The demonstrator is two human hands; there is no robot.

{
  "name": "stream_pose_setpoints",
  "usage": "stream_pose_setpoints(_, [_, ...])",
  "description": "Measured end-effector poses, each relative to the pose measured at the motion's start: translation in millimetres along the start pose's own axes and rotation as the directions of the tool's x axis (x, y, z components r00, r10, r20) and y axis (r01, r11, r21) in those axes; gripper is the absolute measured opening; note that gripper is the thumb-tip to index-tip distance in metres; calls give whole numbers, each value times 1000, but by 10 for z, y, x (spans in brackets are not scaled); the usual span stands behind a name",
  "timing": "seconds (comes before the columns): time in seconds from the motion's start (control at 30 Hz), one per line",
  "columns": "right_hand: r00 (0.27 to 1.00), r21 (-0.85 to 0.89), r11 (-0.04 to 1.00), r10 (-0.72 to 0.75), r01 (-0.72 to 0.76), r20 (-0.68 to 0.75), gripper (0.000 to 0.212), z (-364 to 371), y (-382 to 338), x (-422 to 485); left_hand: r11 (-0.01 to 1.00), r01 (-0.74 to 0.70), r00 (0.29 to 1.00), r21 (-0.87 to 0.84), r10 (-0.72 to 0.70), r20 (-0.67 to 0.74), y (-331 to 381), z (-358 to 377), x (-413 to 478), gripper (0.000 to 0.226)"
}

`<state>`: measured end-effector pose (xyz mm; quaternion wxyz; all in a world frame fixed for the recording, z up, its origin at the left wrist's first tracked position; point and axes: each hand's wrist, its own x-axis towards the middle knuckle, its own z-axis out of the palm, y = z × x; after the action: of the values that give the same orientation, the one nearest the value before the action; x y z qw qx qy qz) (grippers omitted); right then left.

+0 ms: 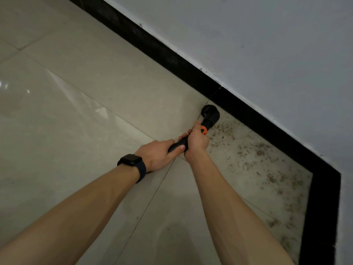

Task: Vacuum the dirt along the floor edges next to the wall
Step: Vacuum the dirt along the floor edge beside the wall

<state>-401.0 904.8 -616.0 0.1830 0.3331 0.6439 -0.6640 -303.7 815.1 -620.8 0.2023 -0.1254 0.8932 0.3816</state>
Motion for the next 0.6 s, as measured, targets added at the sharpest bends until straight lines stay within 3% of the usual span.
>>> stream_pose_setpoints(0.43, [996, -116, 991, -54, 62, 75, 33, 255, -151, 295, 994, 16, 990, -110, -31, -140, -48, 38, 243, 48])
stream_pose_setpoints(0.6, [997, -193, 978, -78, 81, 21, 54, 453, -118, 278, 995, 89, 964, -48, -98, -246, -159, -47, 187, 56])
